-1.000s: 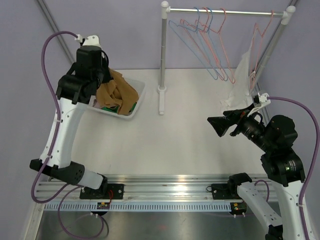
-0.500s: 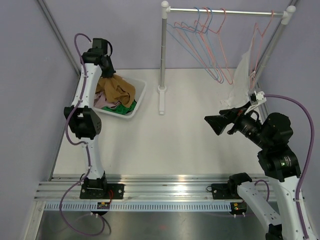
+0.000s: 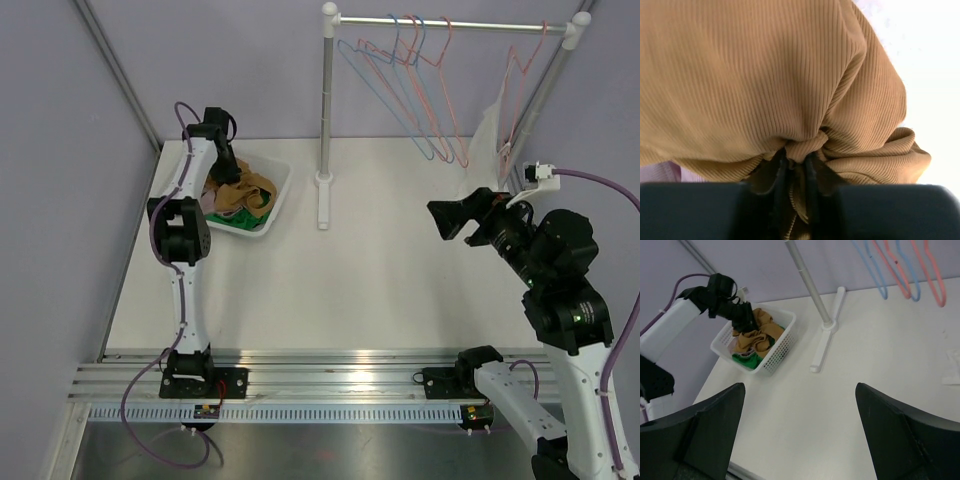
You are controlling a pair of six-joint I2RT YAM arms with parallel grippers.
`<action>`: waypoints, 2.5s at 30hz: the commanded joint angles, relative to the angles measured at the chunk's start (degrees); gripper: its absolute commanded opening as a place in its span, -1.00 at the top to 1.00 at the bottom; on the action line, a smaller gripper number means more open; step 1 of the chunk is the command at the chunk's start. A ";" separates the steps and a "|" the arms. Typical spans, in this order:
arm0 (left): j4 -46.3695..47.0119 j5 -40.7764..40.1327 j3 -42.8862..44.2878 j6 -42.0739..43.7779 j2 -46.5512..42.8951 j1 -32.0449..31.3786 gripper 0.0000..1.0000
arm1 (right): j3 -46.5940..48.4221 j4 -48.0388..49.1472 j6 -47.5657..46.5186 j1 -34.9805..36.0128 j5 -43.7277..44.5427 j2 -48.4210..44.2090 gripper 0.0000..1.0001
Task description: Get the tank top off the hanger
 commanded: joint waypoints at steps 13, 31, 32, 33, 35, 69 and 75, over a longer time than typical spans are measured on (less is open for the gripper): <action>-1.23 21.69 0.26 -0.78 -34.35 6.50 -0.98 | 28.47 -14.94 -13.98 0.10 37.12 19.95 -0.99; 22.41 8.61 -78.93 0.36 -111.71 -0.69 -0.98 | 51.34 -15.56 -18.75 -15.71 29.68 49.40 -0.46; 22.15 6.77 -80.59 1.06 -112.24 -1.40 -0.98 | 53.18 -15.83 -18.75 -16.50 26.80 50.46 -0.43; 21.89 5.71 -80.96 1.33 -111.98 -2.19 -0.98 | 54.07 -16.00 -19.01 -17.64 25.46 51.61 -0.41; 20.48 2.74 -81.84 1.68 -111.11 -4.22 -0.98 | 57.22 -17.41 -20.06 -18.44 23.18 55.12 -0.38; 21.88 7.90 -82.90 2.12 -107.41 -7.91 -0.98 | 64.11 -18.12 -19.10 -21.61 6.47 55.24 1.00; 21.88 7.63 -82.81 2.12 -107.67 -7.91 -0.98 | 54.98 -22.07 -16.91 -21.52 4.01 45.59 1.00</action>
